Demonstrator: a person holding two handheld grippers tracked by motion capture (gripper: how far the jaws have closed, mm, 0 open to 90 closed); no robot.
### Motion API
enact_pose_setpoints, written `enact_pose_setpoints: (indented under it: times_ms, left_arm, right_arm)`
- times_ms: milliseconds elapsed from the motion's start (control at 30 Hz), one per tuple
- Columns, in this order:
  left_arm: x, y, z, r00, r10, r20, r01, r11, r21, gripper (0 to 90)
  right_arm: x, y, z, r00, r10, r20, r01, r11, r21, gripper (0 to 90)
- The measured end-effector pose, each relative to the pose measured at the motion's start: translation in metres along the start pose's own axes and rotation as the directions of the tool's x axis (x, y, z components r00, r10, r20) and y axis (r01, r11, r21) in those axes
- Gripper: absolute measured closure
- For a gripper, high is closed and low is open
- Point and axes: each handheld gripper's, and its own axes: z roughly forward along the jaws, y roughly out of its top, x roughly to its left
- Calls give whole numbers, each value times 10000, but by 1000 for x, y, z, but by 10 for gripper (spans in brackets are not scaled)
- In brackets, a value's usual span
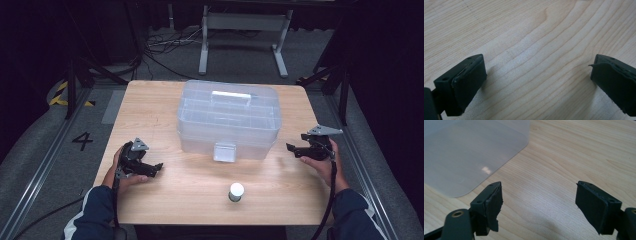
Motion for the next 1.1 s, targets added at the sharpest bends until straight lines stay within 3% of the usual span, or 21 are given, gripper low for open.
enact_pose_setpoints:
  times_ms: [1100]
  left_arm:
    - [0, 0, 0, 10000, -12, 3, 12, 10000, 28, 4]
  right_arm:
    - [17, 23, -34, 9978, -618, -235, 589, 9924, -1078, 238]
